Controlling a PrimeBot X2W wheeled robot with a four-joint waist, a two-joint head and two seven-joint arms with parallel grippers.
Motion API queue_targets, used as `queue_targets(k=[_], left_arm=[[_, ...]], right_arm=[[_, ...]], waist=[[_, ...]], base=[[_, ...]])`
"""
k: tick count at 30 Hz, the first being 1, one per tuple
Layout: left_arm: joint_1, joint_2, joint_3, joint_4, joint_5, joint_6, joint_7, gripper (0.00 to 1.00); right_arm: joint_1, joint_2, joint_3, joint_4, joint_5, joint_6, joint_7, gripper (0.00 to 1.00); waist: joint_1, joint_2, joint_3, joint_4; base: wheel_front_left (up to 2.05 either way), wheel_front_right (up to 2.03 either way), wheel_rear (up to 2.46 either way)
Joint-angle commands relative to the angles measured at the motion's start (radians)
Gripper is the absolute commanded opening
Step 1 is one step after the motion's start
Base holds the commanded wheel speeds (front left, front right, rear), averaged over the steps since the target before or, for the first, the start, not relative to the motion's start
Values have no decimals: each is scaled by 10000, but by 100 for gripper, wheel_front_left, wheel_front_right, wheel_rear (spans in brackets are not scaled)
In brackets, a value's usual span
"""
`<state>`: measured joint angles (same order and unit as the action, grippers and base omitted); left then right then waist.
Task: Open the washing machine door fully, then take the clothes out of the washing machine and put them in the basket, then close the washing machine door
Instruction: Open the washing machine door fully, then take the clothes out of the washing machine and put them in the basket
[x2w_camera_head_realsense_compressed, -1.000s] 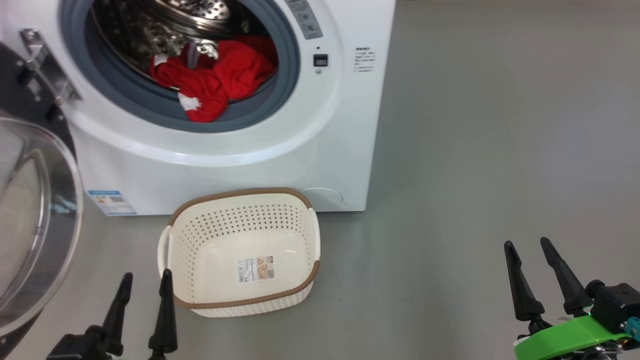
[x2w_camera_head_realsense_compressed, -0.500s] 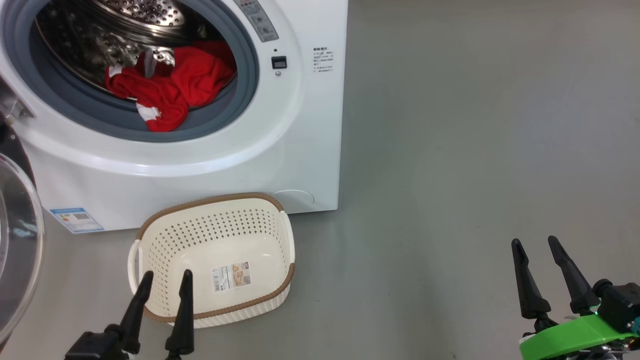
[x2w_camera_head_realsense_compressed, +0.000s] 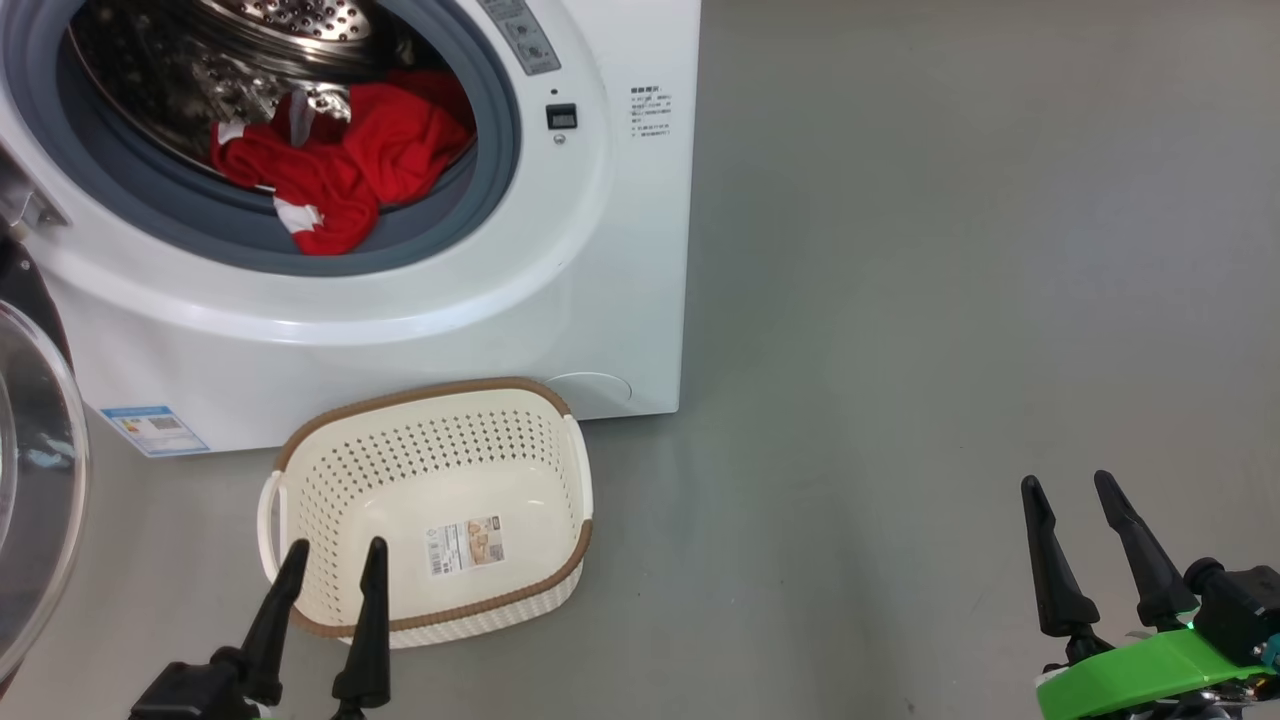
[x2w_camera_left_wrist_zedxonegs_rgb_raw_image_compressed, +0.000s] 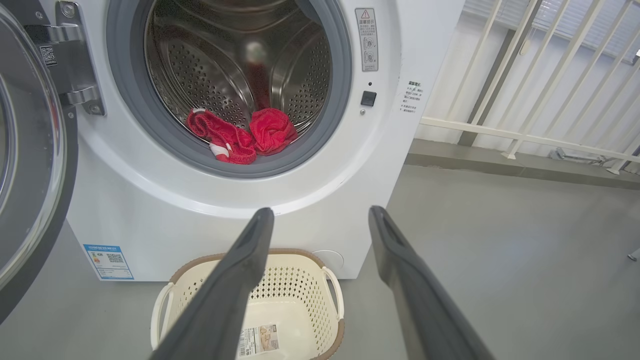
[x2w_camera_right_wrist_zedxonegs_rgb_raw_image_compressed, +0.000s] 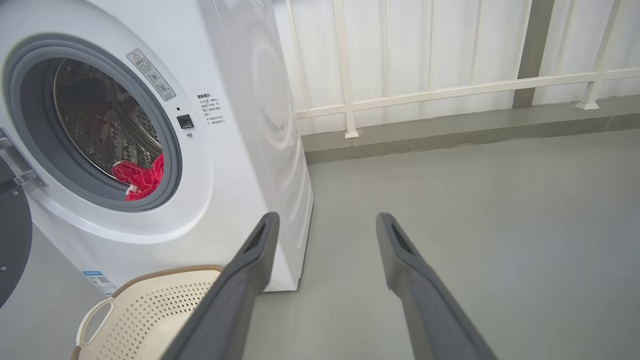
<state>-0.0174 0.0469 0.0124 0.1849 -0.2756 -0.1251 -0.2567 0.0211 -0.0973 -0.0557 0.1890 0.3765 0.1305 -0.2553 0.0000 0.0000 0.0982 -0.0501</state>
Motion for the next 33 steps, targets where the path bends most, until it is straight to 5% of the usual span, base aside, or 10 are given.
queue_targets(k=[1, 11, 33], left_arm=[[-154, 142, 292, -316, -93, -55, -51, 100], [-214, 170, 246, -400, -264, -55, -51, 100], [-262, 249, 155, -427, 169, -55, -51, 100]], right_arm=[[-47, -133, 144, -288, -23, 2, -65, 100], [-157, -93, 173, -311, -20, 2, -65, 100], [-228, -71, 268, -308, -11, 2, -65, 100]], waist=[[0, 0, 16, 24], [0, 0, 100, 88], [0, 0, 167, 139]], base=[[0, 0, 0], [27, -35, 8], [112, -133, 21]])
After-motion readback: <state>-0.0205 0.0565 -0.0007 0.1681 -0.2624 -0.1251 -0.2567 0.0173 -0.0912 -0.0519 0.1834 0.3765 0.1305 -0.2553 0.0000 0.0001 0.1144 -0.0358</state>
